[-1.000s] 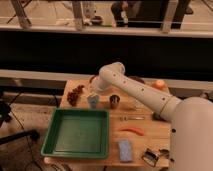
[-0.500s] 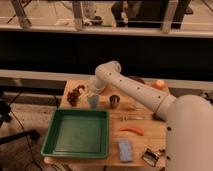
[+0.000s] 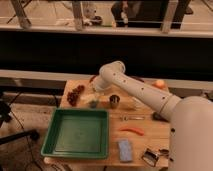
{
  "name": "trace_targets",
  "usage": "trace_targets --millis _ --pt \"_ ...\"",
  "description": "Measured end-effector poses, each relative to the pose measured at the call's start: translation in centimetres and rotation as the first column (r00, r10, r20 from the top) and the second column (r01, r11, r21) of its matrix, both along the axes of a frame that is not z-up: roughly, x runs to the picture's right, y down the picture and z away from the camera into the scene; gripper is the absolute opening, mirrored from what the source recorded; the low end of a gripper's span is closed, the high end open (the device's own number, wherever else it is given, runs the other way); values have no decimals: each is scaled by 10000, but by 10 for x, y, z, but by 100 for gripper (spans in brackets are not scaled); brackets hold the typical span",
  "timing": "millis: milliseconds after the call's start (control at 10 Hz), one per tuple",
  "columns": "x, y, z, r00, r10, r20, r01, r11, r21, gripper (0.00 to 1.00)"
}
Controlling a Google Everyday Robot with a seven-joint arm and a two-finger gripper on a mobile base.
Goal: Place banana in plastic cup
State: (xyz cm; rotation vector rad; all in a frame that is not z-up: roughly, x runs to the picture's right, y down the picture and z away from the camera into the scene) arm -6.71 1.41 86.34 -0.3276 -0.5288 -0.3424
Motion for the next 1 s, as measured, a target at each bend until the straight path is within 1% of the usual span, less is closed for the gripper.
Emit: trace_targets --millis 300,700,1000 --pt "1 1 3 9999 94 -68 -94 10000 -8 80" --pt "27 0 2 9997 183 -145 -183 9998 -16 80" --pt "25 0 3 9997 205 -136 -205 9998 -18 80"
